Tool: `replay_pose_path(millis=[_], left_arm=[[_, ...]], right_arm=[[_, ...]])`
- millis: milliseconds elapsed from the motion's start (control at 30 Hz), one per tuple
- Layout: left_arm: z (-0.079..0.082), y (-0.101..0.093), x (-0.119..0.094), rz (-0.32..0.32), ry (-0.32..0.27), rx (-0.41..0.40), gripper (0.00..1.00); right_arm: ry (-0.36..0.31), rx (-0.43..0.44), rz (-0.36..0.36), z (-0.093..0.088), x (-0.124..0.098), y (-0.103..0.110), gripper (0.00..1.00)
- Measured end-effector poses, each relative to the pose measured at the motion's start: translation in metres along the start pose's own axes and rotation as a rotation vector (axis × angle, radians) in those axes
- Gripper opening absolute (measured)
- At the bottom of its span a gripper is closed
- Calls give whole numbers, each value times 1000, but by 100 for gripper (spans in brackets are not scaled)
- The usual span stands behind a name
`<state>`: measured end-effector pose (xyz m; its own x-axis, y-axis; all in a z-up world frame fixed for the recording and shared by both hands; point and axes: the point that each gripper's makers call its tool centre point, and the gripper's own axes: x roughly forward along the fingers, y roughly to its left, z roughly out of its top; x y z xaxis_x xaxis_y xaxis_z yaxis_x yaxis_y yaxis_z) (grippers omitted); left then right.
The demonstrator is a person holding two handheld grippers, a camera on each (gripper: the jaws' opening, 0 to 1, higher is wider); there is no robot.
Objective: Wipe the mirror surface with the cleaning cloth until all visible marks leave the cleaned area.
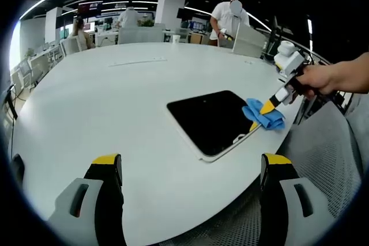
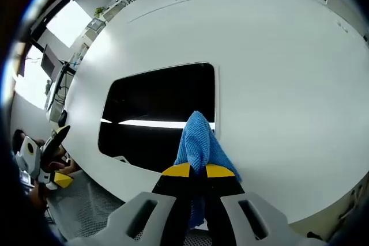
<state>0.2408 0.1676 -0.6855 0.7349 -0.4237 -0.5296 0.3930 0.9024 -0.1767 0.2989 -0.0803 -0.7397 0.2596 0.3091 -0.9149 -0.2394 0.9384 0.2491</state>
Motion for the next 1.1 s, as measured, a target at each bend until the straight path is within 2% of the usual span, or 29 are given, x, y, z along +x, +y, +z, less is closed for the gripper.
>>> replay_pose_path(millis=[667, 833, 1100], left_arm=[[-1, -2, 1, -15, 9, 11, 99], [-2, -2, 1, -19, 12, 13, 99], [-4, -4, 2, -25, 19, 15, 99]], right_arm=[[20, -11, 51, 6, 15, 54, 1], [27, -44, 69, 8, 22, 76, 1], [8, -98, 74, 10, 28, 97, 2]])
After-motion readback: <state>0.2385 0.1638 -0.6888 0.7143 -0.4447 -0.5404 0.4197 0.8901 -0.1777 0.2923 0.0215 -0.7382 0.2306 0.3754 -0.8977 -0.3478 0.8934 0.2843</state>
